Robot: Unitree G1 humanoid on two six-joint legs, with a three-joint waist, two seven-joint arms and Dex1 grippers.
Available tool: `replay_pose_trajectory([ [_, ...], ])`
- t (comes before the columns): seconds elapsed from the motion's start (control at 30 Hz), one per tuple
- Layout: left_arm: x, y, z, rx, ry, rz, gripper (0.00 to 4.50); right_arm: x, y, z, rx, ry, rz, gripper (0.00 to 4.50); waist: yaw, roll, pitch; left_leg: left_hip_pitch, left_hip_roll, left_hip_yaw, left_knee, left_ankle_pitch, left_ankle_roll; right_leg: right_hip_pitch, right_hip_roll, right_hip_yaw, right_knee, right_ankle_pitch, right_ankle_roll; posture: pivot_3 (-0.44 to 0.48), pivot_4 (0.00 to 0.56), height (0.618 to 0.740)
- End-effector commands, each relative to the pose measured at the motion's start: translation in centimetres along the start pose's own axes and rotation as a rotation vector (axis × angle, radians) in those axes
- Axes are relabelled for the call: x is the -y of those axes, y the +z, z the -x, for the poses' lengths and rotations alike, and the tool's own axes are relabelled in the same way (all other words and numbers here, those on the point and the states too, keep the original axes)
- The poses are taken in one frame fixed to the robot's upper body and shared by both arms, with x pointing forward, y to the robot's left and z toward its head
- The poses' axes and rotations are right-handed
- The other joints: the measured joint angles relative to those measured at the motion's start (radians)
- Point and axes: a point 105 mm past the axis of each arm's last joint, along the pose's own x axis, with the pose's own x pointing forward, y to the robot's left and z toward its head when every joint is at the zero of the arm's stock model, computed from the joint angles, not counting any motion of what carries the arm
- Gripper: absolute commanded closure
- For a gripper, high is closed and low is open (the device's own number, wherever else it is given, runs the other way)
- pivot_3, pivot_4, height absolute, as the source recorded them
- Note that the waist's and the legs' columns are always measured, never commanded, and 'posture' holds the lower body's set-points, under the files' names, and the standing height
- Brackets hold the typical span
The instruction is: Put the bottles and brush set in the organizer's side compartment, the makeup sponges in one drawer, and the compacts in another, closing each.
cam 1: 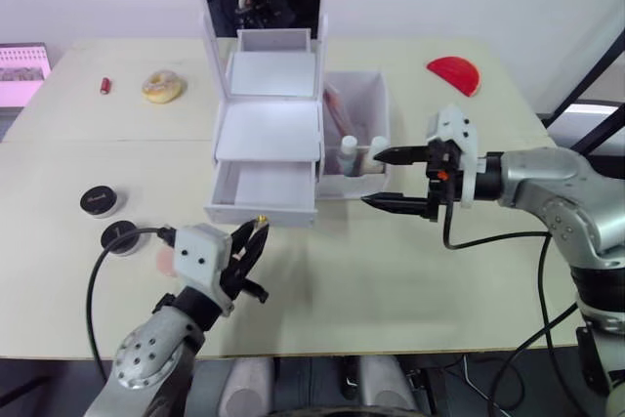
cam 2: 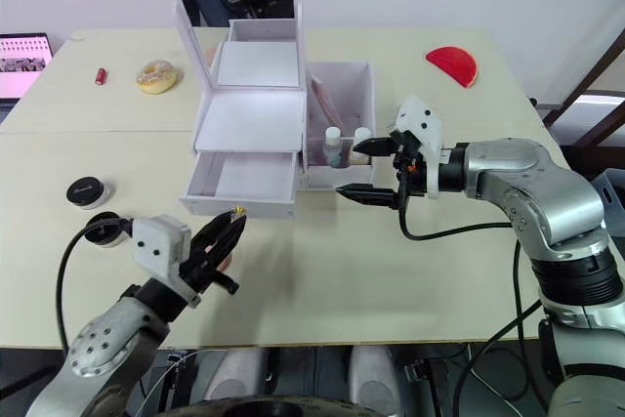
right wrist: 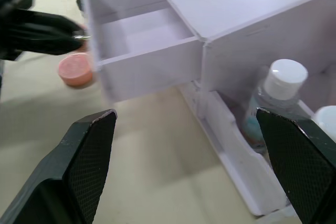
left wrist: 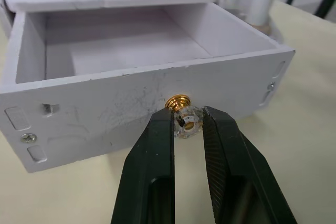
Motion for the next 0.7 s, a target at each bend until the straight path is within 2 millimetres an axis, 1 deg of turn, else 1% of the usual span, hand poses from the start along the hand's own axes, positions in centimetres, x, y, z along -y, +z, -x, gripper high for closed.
replay_pose_trajectory([
  [0.03,1.94,1.05,0.29,0.031,-0.119,0.034,4.26,0.01,1.08,0.00,0.024,0.006,0.054,0.00,0.001,0.000,0.000,0.000,0.000,0.000,0.000,0.000,0.000,0.000,0.000,0.000,0.000,0.000,0.000,0.000,0.150,0.739],
  [0.27,1.89,1.23,0.32,0.018,-0.122,0.044,4.26,0.09,1.27,-0.04,0.027,0.009,0.064,0.00,0.001,0.000,0.000,-0.001,-0.001,0.000,0.001,0.000,0.000,0.000,0.000,0.000,0.000,0.001,-0.001,0.000,0.150,0.739],
  [0.3,1.81,1.21,0.39,0.013,-0.122,0.044,4.26,0.09,1.29,-0.04,0.027,0.010,0.066,0.00,0.001,0.000,0.000,-0.001,-0.001,-0.001,0.001,0.000,0.000,0.000,0.000,0.000,0.000,0.002,-0.004,0.000,0.150,0.739],
  [0.53,1.35,1.04,0.52,-0.005,-0.123,0.046,4.26,0.13,1.37,-0.12,0.028,0.012,0.069,0.00,-0.001,0.000,0.000,-0.001,-0.001,-0.001,0.001,0.000,0.000,0.000,0.000,0.000,0.000,0.002,-0.004,0.000,0.150,0.739],
  [0.6,1.28,0.97,0.51,-0.007,-0.122,0.050,3.20,0.16,1.44,-0.12,0.031,0.011,0.069,0.00,-0.001,0.000,0.000,-0.001,-0.001,-0.001,0.001,0.000,0.000,0.000,0.000,0.000,0.000,0.002,-0.004,0.000,0.150,0.739],
  [0.67,1.31,0.91,0.54,-0.010,-0.126,0.058,2.32,0.17,1.46,-0.12,0.031,0.011,0.070,0.00,-0.002,0.000,0.000,-0.001,-0.001,0.000,0.001,0.000,0.000,0.000,0.000,0.000,0.000,0.002,-0.004,0.000,0.150,0.739],
  [0.7,1.33,0.90,0.53,-0.010,-0.128,0.060,1.74,0.21,1.46,-0.11,0.032,0.010,0.069,0.00,-0.003,0.000,0.000,-0.001,-0.001,0.000,0.001,0.000,0.000,0.000,0.000,0.000,0.000,0.002,-0.004,0.000,0.150,0.739],
])
